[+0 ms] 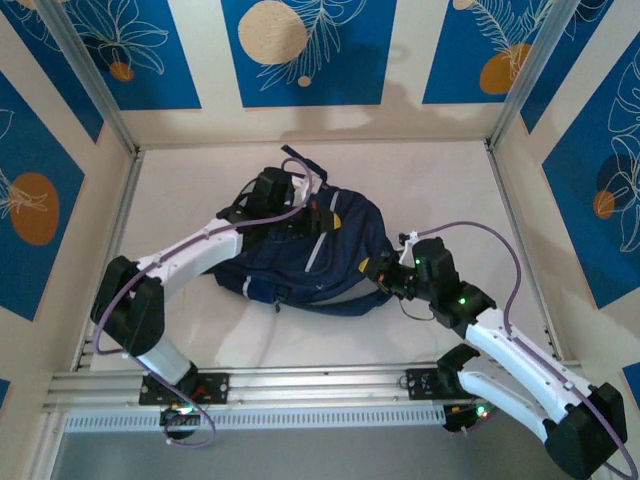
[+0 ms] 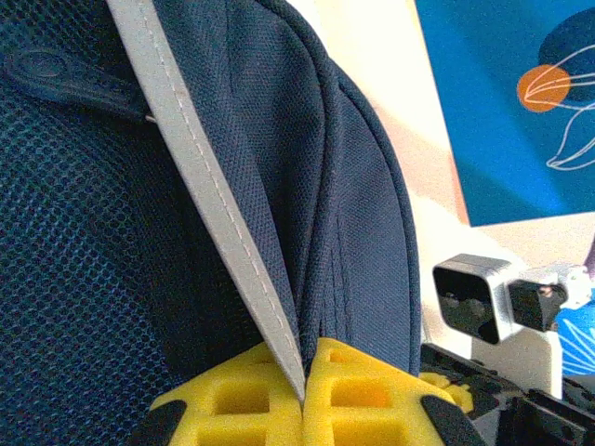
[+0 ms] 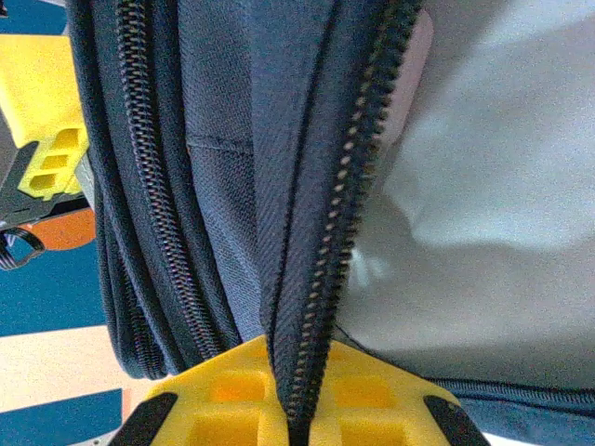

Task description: Pack the student bag

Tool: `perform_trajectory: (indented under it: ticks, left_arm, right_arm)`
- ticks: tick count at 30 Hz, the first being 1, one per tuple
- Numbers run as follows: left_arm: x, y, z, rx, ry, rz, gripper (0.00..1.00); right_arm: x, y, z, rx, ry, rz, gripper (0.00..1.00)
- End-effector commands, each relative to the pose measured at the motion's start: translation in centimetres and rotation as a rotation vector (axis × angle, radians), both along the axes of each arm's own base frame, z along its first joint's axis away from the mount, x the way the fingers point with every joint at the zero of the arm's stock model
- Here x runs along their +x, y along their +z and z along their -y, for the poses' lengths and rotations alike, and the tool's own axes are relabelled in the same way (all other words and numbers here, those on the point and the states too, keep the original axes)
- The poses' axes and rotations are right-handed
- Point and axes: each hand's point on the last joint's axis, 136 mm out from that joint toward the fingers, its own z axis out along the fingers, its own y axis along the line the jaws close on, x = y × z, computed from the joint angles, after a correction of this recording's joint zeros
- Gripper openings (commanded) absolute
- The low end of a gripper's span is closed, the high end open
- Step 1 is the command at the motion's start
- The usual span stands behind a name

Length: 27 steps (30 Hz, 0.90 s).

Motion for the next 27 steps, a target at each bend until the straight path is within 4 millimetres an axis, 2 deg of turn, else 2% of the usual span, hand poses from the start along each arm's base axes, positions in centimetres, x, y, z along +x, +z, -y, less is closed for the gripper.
perform_trajectory:
  ticks: [1, 5, 8, 11, 13, 16, 20, 22, 27]
  left_arm:
    - [2.9, 5.9, -2.3, -0.104, 0.106, 0.144, 0.00]
    - [2.5, 6.6, -2.3, -0.121, 0.092, 0.140, 0.00]
    - [2.5, 6.5, -2.8, -0.121, 0.096, 0.128, 0.00]
    - [2.3, 7.0, -2.7, -0.158, 0.082, 0.099, 0.00]
    - [2.1, 7.4, -2.6, -0.177, 0.071, 0.090, 0.00]
    - [1.8, 8.2, -2.6, -0.205, 0.060, 0.082, 0.00]
    - [1.6, 9.6, -3.1, -0.240, 0.059, 0.080, 0.00]
    - [1.5, 10.1, -3.4, -0.245, 0.065, 0.090, 0.00]
    - [1.8, 9.5, -3.5, -0.238, 0.077, 0.077, 0.00]
  right_arm:
    - [-1.3, -4.7, 1.4, -0.121, 0.019, -0.102, 0.03]
    - [0.3, -5.1, 2.3, -0.222, 0.014, -0.060, 0.02]
    - [1.4, -4.8, 2.9, -0.297, 0.012, 0.040, 0.02]
    - [2.5, -4.1, 2.8, -0.320, 0.036, 0.227, 0.14]
    - [2.9, -3.2, 2.3, -0.313, 0.065, 0.407, 0.15]
    - [3.0, -1.6, 2.0, -0.332, 0.102, 0.638, 0.11]
    - [4.0, -2.4, 3.3, -0.410, 0.091, 0.627, 0.01]
    - [4.4, -2.6, 3.9, -0.418, 0.070, 0.600, 0.00]
    - [3.2, -0.3, 3.1, -0.360, 0.094, 0.684, 0.00]
